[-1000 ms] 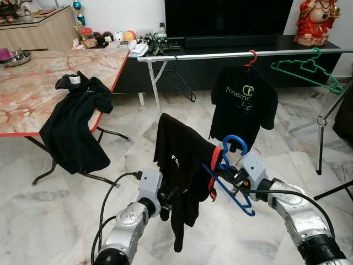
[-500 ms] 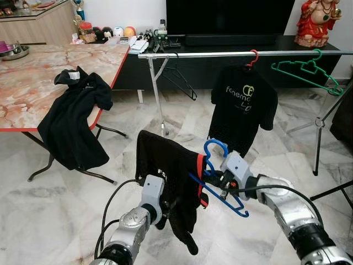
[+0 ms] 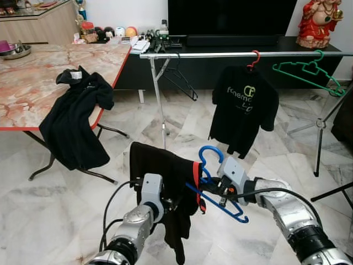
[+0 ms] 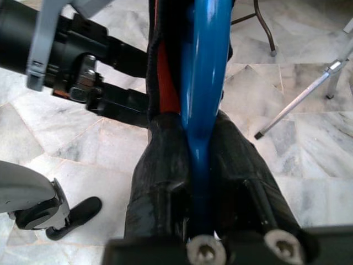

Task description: Hang hanger

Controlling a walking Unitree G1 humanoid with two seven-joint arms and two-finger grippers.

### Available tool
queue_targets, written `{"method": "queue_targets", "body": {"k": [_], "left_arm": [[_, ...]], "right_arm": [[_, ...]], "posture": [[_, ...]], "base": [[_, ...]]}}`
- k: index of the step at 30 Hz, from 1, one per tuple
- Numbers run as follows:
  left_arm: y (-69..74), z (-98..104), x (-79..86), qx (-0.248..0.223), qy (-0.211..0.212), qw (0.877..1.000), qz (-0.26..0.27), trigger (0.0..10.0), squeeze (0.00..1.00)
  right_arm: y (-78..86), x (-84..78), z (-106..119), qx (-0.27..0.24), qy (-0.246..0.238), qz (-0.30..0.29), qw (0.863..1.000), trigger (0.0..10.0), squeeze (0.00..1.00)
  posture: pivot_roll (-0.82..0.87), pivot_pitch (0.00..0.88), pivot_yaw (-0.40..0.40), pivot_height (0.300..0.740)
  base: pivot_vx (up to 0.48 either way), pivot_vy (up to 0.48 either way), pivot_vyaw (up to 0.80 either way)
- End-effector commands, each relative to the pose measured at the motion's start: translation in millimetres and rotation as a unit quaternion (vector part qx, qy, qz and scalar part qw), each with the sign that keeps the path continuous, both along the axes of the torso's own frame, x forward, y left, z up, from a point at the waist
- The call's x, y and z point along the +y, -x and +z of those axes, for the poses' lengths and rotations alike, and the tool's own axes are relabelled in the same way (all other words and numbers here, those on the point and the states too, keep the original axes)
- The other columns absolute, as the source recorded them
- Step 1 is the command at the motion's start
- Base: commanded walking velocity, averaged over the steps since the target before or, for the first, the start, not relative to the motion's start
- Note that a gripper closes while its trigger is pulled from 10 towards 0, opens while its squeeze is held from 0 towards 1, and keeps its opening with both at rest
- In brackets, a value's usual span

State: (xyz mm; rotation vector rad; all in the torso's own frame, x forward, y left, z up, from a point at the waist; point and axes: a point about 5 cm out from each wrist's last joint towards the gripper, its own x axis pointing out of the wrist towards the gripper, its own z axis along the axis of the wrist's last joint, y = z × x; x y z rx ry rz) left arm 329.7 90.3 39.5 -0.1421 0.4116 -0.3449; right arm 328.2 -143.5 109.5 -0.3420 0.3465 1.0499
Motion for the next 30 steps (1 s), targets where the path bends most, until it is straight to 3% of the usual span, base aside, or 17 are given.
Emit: {"method": "queue_targets", "body": {"k": [1,10,21,27,28,29,30], "left_arm": [[-1.8,1,0.9,0.005,-0.003,1.000,0.007,10.0,0.00],[-4.0,1,4.8,0.007,-0.022,0.999,0.045,10.0,0.00],[-9.7,5,21.1,-0.005,-0.036,0.993,0.116,10.0,0.00],[-10.0,5,23.8,-0.006,-0.044,0.991,0.125,10.0,0.00],[-9.5,5,24.2,-0.005,-0.044,0.991,0.126,4.7,0.00],[-9.2,4,24.4,-0.005,-0.045,0.991,0.127,4.4,0.00],[-9.0,4,24.6,-0.004,-0.045,0.991,0.128,0.0,0.00]], "right_arm": [[-0.1,5.1,11,-0.019,-0.012,0.015,1.000,0.0,0.00],[9.6,8.5,22,-0.014,-0.027,0.053,0.998,0.0,0.00],[26.7,-0.1,28,-0.006,-0.030,0.054,0.998,0.0,0.00],[32.1,-4.0,31,-0.003,-0.030,0.051,0.998,0.0,0.00],[34.1,-5.1,32,-0.002,-0.030,0.049,0.998,0.0,0.00],[35.0,-5.5,33,-0.001,-0.030,0.048,0.998,0.0,0.00],[35.7,-5.9,33,-0.001,-0.030,0.047,0.998,0.0,0.00]], "posture": [[0.00,0.036,-0.009,0.740],[-0.01,0.043,-0.012,0.740],[-0.02,0.055,-0.017,0.740],[-0.03,0.059,-0.017,0.740],[-0.03,0.061,-0.017,0.740],[-0.03,0.061,-0.017,0.740],[-0.03,0.061,-0.017,0.740]], "base": [[0.000,0.000,0.00],[0.000,0.000,0.00],[0.000,0.000,0.00],[0.000,0.000,0.00],[0.000,0.000,0.00],[0.000,0.000,0.00],[0.000,0.000,0.00]]}}
